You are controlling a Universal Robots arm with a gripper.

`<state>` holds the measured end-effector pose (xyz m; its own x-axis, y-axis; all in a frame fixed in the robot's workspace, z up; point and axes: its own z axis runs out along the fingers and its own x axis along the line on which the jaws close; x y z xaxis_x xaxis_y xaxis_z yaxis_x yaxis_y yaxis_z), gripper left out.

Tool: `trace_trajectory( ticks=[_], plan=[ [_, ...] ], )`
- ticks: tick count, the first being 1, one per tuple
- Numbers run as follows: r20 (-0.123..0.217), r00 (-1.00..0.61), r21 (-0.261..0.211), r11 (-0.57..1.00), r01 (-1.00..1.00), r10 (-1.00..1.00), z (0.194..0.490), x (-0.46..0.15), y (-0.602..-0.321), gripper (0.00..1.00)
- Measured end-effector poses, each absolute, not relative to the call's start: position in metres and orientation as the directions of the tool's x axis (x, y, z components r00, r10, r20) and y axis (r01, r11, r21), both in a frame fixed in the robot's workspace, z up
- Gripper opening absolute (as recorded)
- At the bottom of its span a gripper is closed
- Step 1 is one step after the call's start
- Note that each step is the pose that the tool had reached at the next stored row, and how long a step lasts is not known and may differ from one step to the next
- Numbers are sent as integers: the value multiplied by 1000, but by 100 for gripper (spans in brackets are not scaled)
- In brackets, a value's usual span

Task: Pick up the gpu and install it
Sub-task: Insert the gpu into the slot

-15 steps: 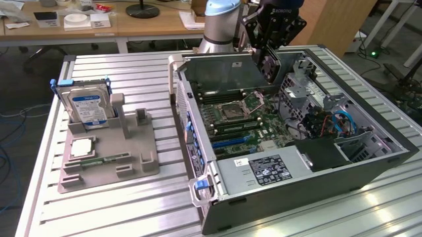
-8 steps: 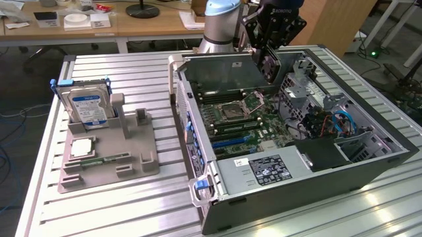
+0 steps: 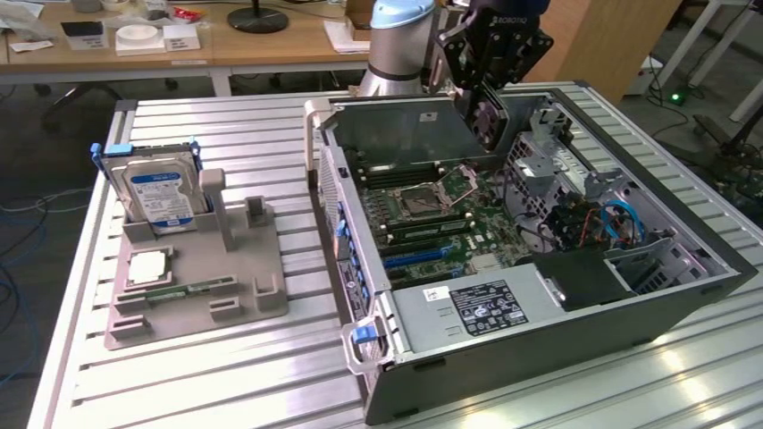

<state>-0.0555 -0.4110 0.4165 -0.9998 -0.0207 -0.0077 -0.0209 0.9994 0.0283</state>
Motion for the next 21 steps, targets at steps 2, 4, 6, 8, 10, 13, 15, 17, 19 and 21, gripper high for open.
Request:
trace_trajectory(
  ticks=[2,4,6,8,10,13,15,17,19,21],
  plan=[
    [-8,-1000,29,999,-24,-24,417,-55,-411,27],
    [-8,-1000,30,999,-25,-25,417,-55,-411,27],
    [-8,-1000,32,999,-28,-27,416,-55,-411,27],
    [-8,-1000,34,999,-30,-30,416,-55,-411,27],
    [-8,-999,38,999,-32,-32,417,-55,-412,27],
    [-8,-999,47,998,-35,-34,416,-55,-412,27],
    [-9,-999,54,998,-37,-36,416,-55,-412,27],
    [-9,-999,62,997,-38,-38,417,-55,-412,27],
    [-9,-999,65,997,-42,-41,417,-55,-412,27],
    [-9,-999,67,997,-46,-45,416,-55,-412,27]
  ],
)
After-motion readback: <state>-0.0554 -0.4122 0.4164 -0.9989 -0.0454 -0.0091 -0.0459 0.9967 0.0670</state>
